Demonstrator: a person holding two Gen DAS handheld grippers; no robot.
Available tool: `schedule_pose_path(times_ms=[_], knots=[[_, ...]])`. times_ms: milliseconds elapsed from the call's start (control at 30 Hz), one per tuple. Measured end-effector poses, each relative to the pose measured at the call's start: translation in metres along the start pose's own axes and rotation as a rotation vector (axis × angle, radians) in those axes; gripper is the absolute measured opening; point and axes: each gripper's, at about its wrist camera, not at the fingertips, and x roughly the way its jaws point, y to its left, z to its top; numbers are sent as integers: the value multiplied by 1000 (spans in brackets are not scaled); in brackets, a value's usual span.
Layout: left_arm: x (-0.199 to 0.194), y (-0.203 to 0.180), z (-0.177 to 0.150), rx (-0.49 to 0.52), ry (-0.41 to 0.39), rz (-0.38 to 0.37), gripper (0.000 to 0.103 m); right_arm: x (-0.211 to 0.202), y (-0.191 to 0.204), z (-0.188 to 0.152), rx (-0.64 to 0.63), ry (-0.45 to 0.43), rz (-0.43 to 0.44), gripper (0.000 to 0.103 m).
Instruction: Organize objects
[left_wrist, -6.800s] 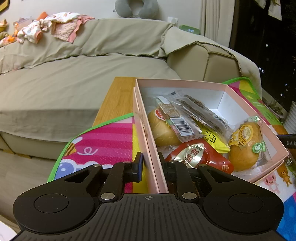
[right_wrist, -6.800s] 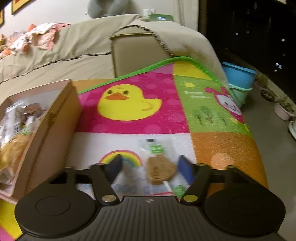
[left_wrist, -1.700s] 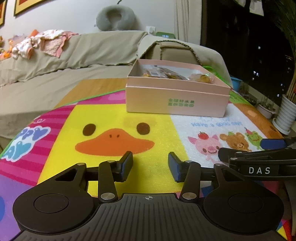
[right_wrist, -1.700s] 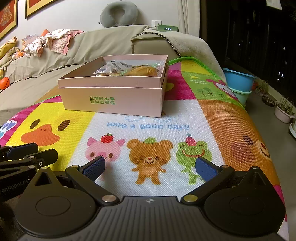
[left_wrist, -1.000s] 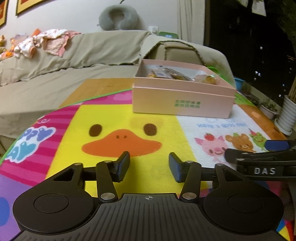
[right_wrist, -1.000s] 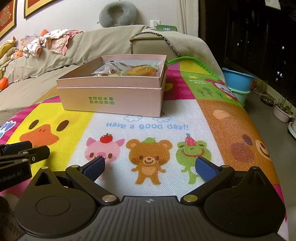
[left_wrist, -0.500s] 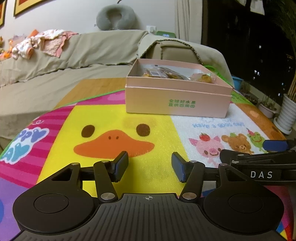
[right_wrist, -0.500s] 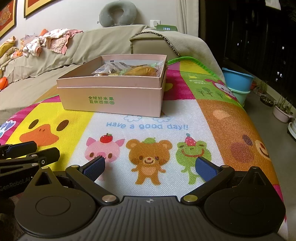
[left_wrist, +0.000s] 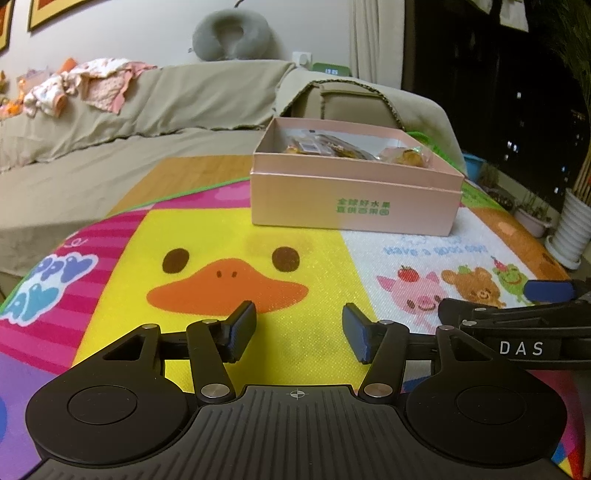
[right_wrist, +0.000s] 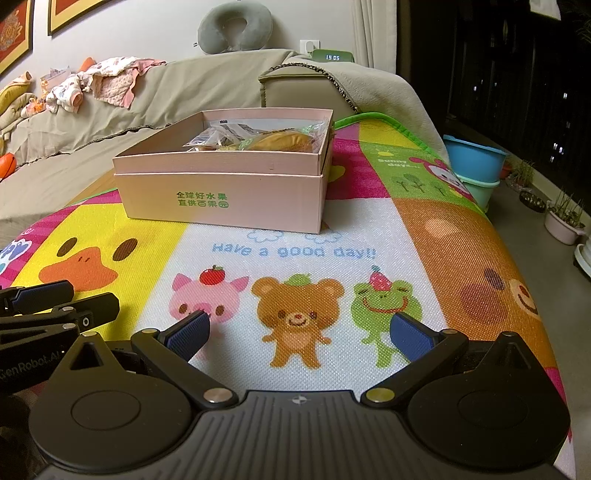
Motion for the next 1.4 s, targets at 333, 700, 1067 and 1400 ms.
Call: schedule_pose_path(times_ms=[333, 700, 1067, 1400], knots=[[-2, 1, -1, -8, -1, -7, 59, 0, 0, 0, -1, 0, 0, 103], [-2, 2, -1, -12, -1, -9, 59, 0, 0, 0, -1, 1, 0, 103], [-2, 3, -1, -15, -1, -11, 59, 0, 0, 0, -1, 0, 0, 103], [-1, 3, -1, -10, 0, -8, 59, 0, 0, 0, -1, 0, 0, 103]])
